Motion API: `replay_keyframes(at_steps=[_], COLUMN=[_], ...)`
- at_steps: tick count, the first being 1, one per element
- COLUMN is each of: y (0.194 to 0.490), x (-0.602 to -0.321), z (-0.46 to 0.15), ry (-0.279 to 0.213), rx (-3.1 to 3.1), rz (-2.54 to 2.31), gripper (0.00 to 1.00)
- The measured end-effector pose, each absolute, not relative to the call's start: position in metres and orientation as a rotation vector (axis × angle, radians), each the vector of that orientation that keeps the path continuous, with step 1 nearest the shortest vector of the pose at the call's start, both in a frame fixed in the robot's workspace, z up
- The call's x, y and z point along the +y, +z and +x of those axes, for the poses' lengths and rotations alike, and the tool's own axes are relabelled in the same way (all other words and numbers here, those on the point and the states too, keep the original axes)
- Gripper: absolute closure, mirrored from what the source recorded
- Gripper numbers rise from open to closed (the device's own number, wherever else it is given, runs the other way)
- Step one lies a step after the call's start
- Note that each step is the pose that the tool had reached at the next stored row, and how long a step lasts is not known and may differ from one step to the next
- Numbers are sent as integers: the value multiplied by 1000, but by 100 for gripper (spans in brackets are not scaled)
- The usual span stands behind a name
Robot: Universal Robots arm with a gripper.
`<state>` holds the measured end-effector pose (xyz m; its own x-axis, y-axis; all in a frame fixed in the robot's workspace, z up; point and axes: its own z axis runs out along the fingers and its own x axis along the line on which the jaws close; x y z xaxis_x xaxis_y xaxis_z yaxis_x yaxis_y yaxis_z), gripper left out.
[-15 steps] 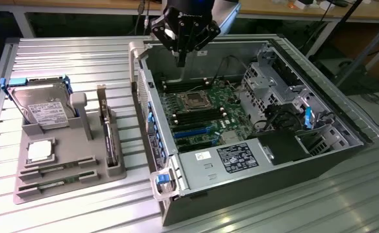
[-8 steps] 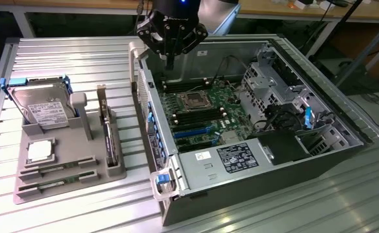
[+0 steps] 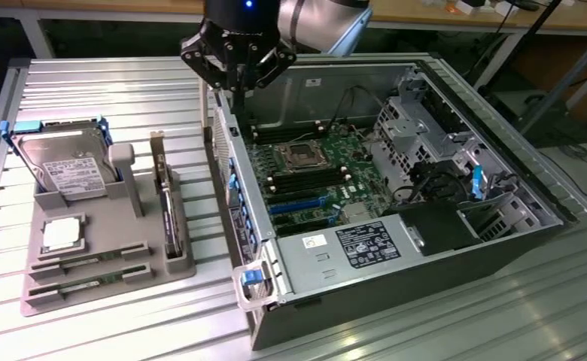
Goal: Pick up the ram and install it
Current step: 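Reach for the ram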
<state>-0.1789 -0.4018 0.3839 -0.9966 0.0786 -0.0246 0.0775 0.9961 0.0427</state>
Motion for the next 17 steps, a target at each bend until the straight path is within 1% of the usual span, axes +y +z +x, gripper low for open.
replay_keyframes(at_steps=[7, 10, 17], y=[382, 382, 379], x=[-415, -422, -448], z=[-229, -238, -265], ry=[65, 65, 65], rx=[3112, 3112, 3112], rz=[122, 122, 122], gripper=[90, 90, 90])
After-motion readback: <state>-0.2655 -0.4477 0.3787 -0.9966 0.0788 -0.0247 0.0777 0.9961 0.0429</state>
